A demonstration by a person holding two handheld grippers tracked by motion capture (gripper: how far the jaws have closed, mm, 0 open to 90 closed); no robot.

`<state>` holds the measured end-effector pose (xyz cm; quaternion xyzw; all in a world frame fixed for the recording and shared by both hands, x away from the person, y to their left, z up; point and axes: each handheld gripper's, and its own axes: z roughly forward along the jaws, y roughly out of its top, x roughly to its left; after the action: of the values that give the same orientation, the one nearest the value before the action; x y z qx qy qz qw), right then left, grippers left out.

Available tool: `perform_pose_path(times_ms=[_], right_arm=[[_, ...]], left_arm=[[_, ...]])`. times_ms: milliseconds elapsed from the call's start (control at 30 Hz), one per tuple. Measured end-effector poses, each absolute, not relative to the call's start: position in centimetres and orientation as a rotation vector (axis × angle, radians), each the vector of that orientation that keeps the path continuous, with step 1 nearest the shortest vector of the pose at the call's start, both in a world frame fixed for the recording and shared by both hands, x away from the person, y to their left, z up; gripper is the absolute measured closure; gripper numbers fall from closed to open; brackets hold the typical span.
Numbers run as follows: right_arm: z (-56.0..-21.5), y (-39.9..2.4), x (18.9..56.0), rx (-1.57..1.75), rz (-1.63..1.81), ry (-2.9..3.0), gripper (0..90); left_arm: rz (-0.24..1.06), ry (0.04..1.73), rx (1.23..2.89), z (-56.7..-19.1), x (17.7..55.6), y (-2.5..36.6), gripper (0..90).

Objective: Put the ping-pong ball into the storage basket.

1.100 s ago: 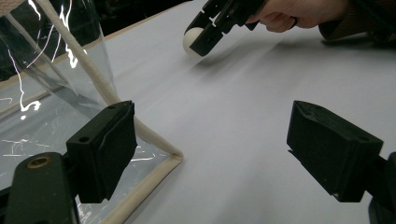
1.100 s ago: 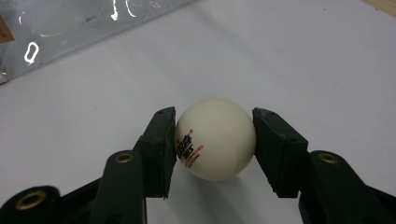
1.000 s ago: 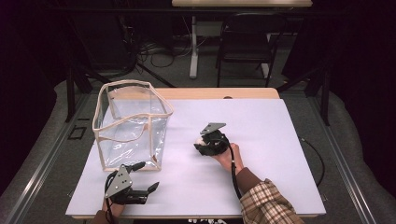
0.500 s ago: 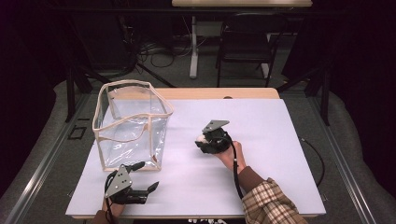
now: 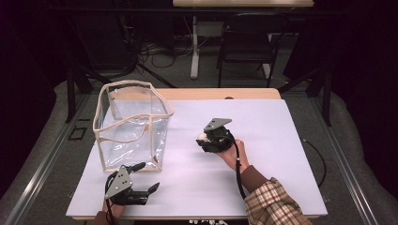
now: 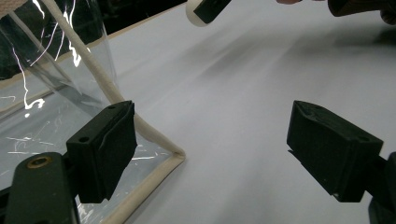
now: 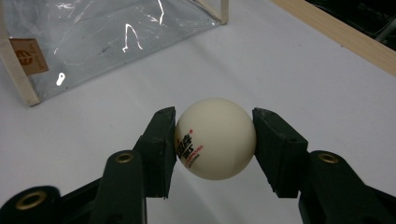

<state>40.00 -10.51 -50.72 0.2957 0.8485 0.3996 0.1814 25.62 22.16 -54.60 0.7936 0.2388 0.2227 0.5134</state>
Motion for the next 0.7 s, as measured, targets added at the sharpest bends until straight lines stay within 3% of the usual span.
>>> perform_pose_path(times_ms=[700], right_arm=[[-48.4,-10.8,39.7,0.801,1.138,2.374,50.7]], left_arm=[[0.534,0.571,1.909,-54.6,25.6,22.2,15.9]])
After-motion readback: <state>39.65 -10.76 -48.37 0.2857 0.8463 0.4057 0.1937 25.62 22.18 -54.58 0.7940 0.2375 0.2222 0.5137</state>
